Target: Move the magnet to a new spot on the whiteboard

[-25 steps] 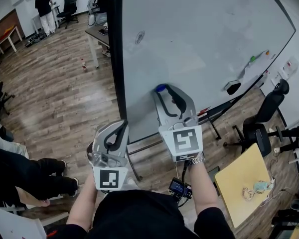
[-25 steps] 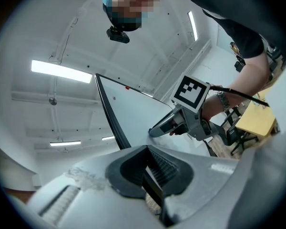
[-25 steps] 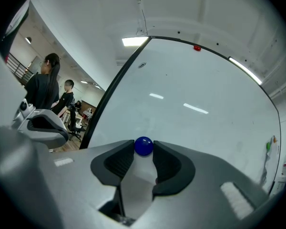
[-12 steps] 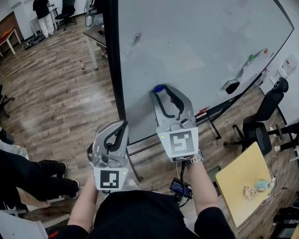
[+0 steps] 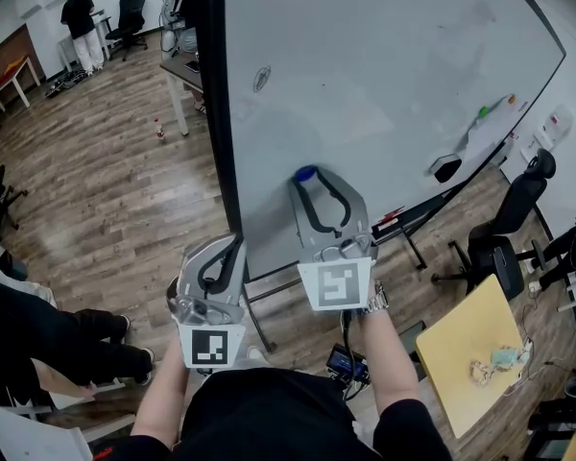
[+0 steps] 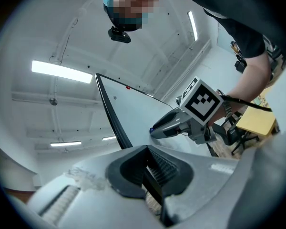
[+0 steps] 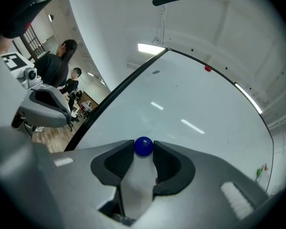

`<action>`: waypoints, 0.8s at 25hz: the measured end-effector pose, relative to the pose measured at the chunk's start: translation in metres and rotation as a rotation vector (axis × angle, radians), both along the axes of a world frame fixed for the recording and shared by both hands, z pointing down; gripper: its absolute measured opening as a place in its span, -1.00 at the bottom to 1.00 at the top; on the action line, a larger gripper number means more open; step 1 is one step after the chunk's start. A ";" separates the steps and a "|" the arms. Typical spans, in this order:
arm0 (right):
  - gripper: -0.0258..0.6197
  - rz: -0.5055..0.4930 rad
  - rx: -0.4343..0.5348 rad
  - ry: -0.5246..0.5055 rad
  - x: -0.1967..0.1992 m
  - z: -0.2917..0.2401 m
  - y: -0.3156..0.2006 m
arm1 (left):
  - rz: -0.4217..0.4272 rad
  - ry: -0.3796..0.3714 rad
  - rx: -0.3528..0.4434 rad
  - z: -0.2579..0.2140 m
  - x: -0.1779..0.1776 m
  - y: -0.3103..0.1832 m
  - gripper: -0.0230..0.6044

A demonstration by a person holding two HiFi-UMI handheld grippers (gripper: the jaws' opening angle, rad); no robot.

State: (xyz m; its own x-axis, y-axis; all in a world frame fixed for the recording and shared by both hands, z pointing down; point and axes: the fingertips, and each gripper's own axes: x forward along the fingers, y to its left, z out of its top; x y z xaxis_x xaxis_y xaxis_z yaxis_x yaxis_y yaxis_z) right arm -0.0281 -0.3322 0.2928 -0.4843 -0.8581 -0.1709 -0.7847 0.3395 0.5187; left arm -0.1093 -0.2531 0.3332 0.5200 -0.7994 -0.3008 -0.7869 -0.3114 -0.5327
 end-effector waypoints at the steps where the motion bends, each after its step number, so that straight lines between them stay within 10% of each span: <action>1: -0.52 0.001 0.002 0.010 0.000 0.000 0.000 | 0.001 0.001 0.002 -0.001 0.000 0.000 -0.93; 20: -0.53 0.011 0.072 0.186 -0.006 0.000 0.003 | 0.000 -0.011 0.009 -0.003 0.001 0.002 -0.93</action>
State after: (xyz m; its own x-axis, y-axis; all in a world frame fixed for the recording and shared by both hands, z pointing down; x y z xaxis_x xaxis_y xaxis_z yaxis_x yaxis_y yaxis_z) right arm -0.0338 -0.3294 0.2930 -0.5040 -0.8522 -0.1407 -0.6763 0.2880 0.6780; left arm -0.1085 -0.2509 0.3307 0.5233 -0.7968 -0.3021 -0.7811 -0.3069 -0.5437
